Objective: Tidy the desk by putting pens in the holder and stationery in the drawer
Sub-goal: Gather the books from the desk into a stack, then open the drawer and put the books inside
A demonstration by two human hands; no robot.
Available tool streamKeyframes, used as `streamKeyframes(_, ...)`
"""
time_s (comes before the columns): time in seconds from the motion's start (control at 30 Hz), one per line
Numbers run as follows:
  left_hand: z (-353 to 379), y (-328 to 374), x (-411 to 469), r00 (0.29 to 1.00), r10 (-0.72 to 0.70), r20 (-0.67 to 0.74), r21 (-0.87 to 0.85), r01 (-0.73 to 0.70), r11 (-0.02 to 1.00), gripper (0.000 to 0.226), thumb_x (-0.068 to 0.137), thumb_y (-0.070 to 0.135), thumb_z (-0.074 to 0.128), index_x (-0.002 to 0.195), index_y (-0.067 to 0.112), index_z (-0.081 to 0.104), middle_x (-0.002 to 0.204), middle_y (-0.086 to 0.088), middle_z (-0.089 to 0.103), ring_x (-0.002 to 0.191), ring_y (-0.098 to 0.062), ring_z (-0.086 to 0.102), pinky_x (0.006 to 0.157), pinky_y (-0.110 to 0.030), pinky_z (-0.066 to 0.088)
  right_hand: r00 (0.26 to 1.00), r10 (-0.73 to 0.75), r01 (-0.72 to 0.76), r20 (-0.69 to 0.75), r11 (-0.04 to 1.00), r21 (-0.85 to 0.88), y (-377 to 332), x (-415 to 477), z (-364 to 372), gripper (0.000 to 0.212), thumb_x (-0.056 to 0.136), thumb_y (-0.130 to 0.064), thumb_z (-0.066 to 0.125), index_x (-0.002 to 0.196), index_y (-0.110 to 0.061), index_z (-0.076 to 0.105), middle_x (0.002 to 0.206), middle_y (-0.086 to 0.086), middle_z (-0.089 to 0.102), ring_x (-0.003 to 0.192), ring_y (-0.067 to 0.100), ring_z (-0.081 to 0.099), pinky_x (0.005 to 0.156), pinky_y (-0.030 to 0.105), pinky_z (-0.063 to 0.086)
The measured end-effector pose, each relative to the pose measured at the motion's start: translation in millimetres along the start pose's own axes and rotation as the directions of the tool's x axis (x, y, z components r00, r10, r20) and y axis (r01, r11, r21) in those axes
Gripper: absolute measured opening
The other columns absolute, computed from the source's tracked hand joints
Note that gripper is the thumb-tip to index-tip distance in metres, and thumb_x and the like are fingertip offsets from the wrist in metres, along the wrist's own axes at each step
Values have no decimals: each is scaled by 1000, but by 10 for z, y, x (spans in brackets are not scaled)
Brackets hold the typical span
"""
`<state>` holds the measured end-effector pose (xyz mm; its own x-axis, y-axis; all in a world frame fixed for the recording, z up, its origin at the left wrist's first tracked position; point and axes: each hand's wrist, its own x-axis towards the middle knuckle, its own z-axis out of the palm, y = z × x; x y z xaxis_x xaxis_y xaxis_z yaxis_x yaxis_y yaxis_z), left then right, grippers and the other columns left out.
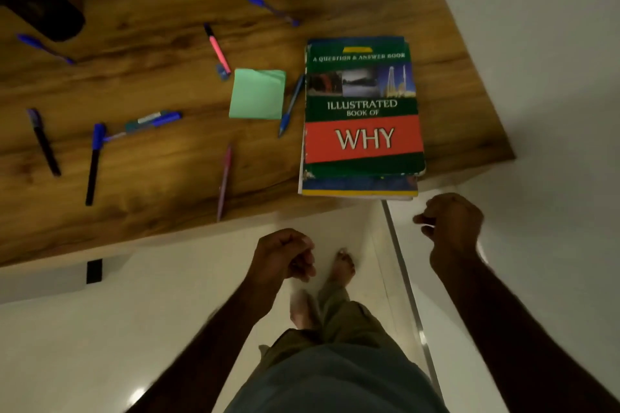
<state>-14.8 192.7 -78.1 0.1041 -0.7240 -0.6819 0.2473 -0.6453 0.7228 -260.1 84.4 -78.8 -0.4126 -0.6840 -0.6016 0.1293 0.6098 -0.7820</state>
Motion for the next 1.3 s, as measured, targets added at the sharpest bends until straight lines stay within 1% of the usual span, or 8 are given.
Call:
streamKeyframes(0.17,-4,-249,253,992,-124,-38,-313,106,944,15,95,4,49,99,4,63,94,-18,70,83,-36,70,73,-41,55,914,309,-325,262,946,17,393,-37,20,20,93,-15,53,108,-14,66,106,5,73,99,26,72,81,37,51)
streamKeyframes(0.37,32,-398,527,960,-264,-95,-524,177,833,10,94,9,49,88,6,58,107,-18,60,103,-37,64,94,-46,52,826,401,-431,396,902,-13,586,108,76,12,91,-16,51,81,-16,58,117,8,69,114,29,67,104,43,45)
streamKeyframes(0.5,11,-616,757,928,-345,-138,-593,202,780,7,89,8,53,83,7,55,105,-17,55,109,-37,59,105,-49,45,784,460,-490,417,871,-40,758,421,234,22,92,-17,52,71,-15,58,120,9,64,120,30,62,106,44,43)
streamKeyframes(0.63,8,-796,1080,937,-295,-187,-681,93,726,12,87,2,49,97,5,55,113,-16,59,121,-35,59,101,-49,48,779,451,-497,435,868,-11,835,722,435,13,94,-10,52,83,-13,58,121,7,61,126,27,58,97,41,46)
streamKeyframes(0.77,28,-787,1305,967,-150,-206,-710,-43,703,17,76,-4,48,77,11,54,91,-8,63,108,-28,64,88,-44,54,809,363,-469,462,872,137,878,968,605,34,90,8,46,108,-19,55,118,6,62,117,24,60,86,39,51)
streamKeyframes(0.87,26,-772,1381,970,-61,-237,-763,-147,629,28,65,-13,42,76,11,52,81,-8,57,95,-29,63,84,-43,56,815,336,-478,472,851,220,933,1000,636,38,86,11,43,97,-23,56,96,0,64,99,19,62,82,36,53)
streamKeyframes(0.97,49,-762,1365,967,-57,-248,-739,-151,657,29,68,-14,40,76,11,53,81,-8,59,98,-28,65,81,-41,57,811,328,-478,484,848,227,943,953,617,31,87,8,45,83,-22,55,87,-1,62,89,16,61,82,34,51)
streamKeyframes(1.3,69,-791,1261,965,-51,-259,-668,-141,730,30,75,-14,37,82,11,51,80,-6,60,85,-23,66,79,-41,59,830,331,-460,448,862,215,926,841,554,33,86,10,43,91,-20,57,107,5,63,106,24,60,79,39,52)
